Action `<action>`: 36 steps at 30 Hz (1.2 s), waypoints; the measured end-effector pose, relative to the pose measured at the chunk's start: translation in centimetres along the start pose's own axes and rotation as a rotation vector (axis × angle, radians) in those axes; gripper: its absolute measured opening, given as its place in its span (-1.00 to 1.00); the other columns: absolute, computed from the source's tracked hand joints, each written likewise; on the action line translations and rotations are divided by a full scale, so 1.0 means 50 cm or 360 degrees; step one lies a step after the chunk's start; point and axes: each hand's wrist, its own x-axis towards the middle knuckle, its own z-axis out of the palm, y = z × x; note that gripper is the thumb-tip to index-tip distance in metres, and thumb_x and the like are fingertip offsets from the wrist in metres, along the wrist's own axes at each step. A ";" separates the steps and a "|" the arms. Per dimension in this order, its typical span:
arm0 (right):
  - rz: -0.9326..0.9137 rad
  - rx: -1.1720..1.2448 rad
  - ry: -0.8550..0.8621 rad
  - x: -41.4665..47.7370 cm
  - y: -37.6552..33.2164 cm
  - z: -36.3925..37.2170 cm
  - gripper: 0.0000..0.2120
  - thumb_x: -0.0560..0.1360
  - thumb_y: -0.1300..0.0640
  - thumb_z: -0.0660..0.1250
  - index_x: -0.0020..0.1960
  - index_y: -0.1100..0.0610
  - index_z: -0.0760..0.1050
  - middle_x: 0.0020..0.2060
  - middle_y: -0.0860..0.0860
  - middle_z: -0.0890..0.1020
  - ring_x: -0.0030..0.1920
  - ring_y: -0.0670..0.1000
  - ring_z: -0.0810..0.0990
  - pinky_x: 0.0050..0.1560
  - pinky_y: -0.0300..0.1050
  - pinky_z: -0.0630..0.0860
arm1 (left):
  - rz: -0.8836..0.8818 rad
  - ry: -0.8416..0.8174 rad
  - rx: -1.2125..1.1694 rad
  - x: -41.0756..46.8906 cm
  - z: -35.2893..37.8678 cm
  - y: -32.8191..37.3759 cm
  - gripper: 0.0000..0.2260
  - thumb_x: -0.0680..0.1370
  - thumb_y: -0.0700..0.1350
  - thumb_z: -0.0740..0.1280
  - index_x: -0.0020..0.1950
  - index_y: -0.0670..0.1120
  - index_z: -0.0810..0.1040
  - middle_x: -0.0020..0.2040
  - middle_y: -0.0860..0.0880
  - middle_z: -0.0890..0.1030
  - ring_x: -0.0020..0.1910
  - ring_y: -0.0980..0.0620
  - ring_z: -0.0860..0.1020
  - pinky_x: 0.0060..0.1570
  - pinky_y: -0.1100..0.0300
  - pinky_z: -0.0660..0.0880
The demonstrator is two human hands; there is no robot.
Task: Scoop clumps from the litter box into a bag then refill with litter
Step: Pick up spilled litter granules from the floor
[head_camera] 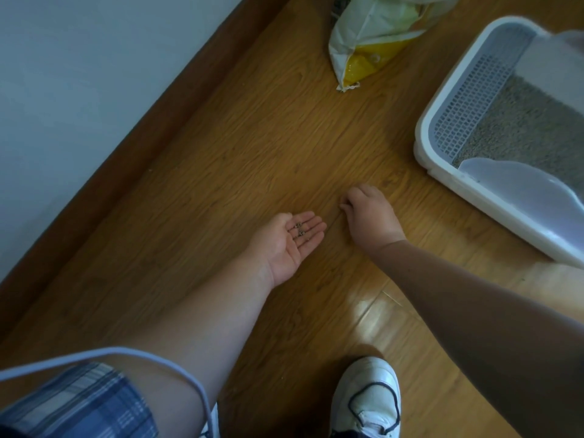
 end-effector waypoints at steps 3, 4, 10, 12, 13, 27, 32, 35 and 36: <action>0.0131 0.0097 0.0003 0.003 -0.006 -0.007 -0.88 0.59 0.20 0.25 -0.02 0.20 0.55 -0.06 0.09 0.55 0.01 0.09 0.51 0.05 -0.06 0.44 | -0.0010 0.0010 0.0019 0.000 0.000 -0.010 -0.65 0.71 -0.12 0.06 0.28 -0.31 0.49 0.22 -0.28 0.59 0.20 -0.18 0.59 0.19 -0.01 0.55; 0.0199 0.0200 0.0029 0.000 -0.013 -0.014 -0.89 0.60 0.20 0.25 -0.01 0.20 0.54 -0.06 0.08 0.54 -0.01 0.04 0.50 0.04 -0.09 0.45 | -0.0014 0.0012 0.0025 0.001 0.000 -0.013 -0.65 0.71 -0.11 0.05 0.28 -0.31 0.49 0.22 -0.28 0.59 0.20 -0.18 0.59 0.18 -0.01 0.55; 0.0028 0.0608 0.0009 -0.098 -0.080 -0.054 -0.91 0.55 0.27 0.29 -0.06 0.12 0.54 -0.13 -0.04 0.54 -0.10 -0.13 0.49 -0.07 -0.40 0.37 | -0.0063 -0.0011 0.0001 0.011 0.011 -0.047 -0.69 0.68 -0.14 0.08 0.05 -0.29 0.56 -0.07 -0.24 0.66 -0.10 -0.12 0.66 -0.11 0.04 0.63; -0.0032 0.0632 -0.0055 -0.129 -0.078 -0.048 -0.82 0.54 0.33 0.28 -0.01 0.12 0.61 -0.08 -0.06 0.59 -0.02 -0.12 0.54 0.03 -0.36 0.45 | -0.0078 -0.0020 0.0011 0.011 0.017 -0.058 -0.73 0.66 -0.17 0.11 0.01 -0.26 0.56 -0.11 -0.23 0.64 -0.15 -0.10 0.66 -0.12 0.07 0.65; -0.0029 0.0634 -0.0029 -0.137 -0.068 -0.044 -0.77 0.53 0.36 0.28 0.02 0.11 0.64 -0.07 -0.05 0.60 0.01 -0.09 0.56 0.06 -0.30 0.48 | -0.0070 -0.0020 0.0018 0.012 0.020 -0.063 -0.72 0.67 -0.16 0.11 0.04 -0.27 0.56 -0.07 -0.24 0.64 -0.10 -0.12 0.66 -0.05 0.06 0.64; 0.0275 0.0190 0.0190 -0.064 0.039 -0.024 -0.72 0.54 0.14 0.37 0.25 0.08 0.56 0.03 -0.01 0.55 0.06 0.02 0.45 0.18 -0.03 0.42 | -0.0081 0.0007 0.0176 -0.001 0.030 -0.062 -0.67 0.71 -0.12 0.06 0.27 -0.29 0.50 0.24 -0.28 0.58 0.23 -0.17 0.57 0.30 -0.04 0.49; 0.0229 0.0138 0.0229 -0.050 0.045 -0.020 -0.84 0.53 0.14 0.36 0.10 0.08 0.59 -0.04 -0.02 0.56 0.00 0.05 0.49 0.07 0.06 0.46 | -0.0096 0.0012 0.0173 -0.002 0.029 -0.060 -0.66 0.71 -0.11 0.06 0.28 -0.30 0.49 0.24 -0.28 0.58 0.23 -0.18 0.57 0.30 -0.04 0.49; 0.0185 0.0074 0.0219 -0.042 0.046 -0.018 -0.90 0.54 0.12 0.34 0.03 0.05 0.60 -0.09 -0.04 0.56 -0.03 0.06 0.50 0.02 0.09 0.46 | -0.0094 0.0001 0.0173 0.002 0.029 -0.055 -0.66 0.71 -0.11 0.06 0.27 -0.30 0.50 0.24 -0.28 0.59 0.24 -0.18 0.57 0.29 -0.04 0.50; 0.0171 0.0050 0.0206 -0.040 0.046 -0.017 -0.91 0.55 0.11 0.33 0.00 0.05 0.59 -0.10 -0.05 0.56 -0.04 0.06 0.49 0.01 0.09 0.45 | -0.0092 0.0005 0.0179 0.003 0.030 -0.054 -0.66 0.71 -0.11 0.06 0.28 -0.29 0.50 0.24 -0.28 0.59 0.24 -0.18 0.57 0.29 -0.03 0.50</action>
